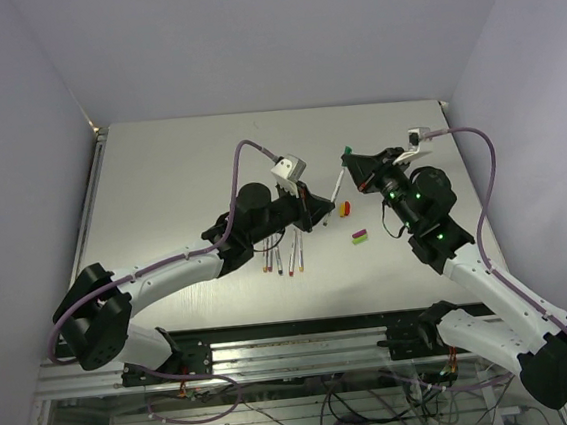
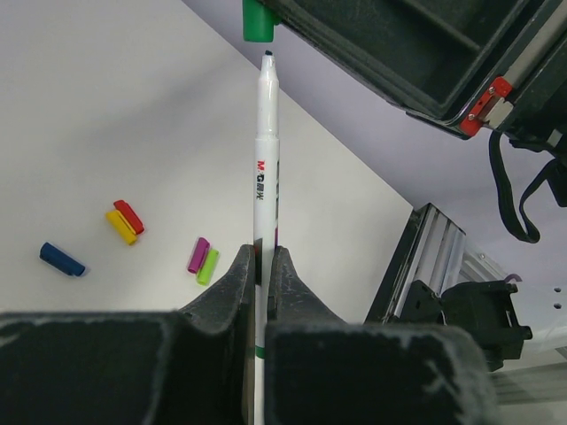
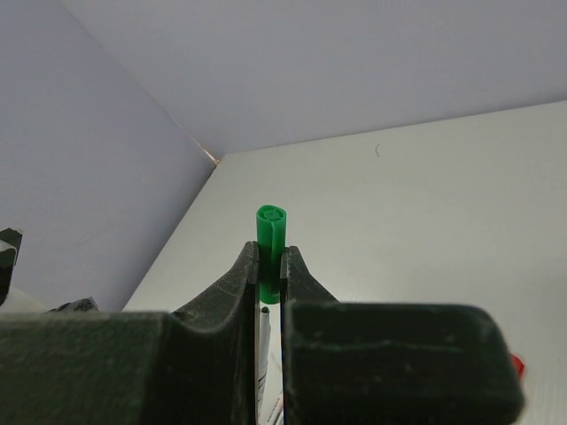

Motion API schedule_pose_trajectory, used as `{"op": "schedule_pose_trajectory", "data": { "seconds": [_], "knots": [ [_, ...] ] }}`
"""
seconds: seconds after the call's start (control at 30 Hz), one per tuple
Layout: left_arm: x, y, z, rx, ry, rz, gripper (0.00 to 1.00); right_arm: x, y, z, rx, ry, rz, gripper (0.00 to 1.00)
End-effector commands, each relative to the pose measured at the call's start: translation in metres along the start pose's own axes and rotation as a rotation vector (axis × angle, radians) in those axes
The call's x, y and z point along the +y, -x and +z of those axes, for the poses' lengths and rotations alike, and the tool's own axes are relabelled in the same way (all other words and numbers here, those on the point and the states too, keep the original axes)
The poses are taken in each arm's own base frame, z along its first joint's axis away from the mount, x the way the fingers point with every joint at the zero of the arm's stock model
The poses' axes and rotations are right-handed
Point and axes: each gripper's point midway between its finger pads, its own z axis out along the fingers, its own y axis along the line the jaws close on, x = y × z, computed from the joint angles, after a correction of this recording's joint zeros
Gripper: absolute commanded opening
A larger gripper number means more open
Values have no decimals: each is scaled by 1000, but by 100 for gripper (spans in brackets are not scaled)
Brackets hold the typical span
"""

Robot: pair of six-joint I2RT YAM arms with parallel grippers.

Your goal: Insert the pens into the pen caps

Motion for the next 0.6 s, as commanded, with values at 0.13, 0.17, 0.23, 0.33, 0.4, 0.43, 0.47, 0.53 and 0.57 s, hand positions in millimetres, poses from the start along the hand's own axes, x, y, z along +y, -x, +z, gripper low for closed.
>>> {"op": "schedule_pose_trajectory", "data": {
  "seconds": [0.13, 0.17, 0.23, 0.33, 0.4, 0.43, 0.47, 0.53, 0.57],
  "knots": [
    [-2, 12, -2, -43, 13, 27, 7, 4, 5, 1, -24, 16, 0, 0],
    [-2, 13, -2, -48, 13, 27, 7, 3, 4, 1, -19, 14, 1, 0],
    [-2, 14, -2, -50, 13, 27, 7, 4, 2, 1, -13, 20, 7, 0],
    [-2, 16, -1, -59, 19, 26, 7, 5, -2, 1, -6, 31, 22, 0],
    [-2, 16, 0, -61, 18, 24, 7, 5, -5, 1, 1, 34, 32, 0],
    [-2, 16, 0, -60, 18, 23, 7, 5, -6, 1, 4, 38, 36, 0],
    [-1, 15, 1, -59, 19, 23, 7, 6, -7, 1, 6, 42, 40, 0],
    [0, 15, 2, -59, 23, 22, 7, 6, -10, 1, 14, 46, 46, 0],
    [0, 15, 2, -59, 23, 23, 7, 6, -10, 1, 15, 49, 50, 0]
  ]
}}
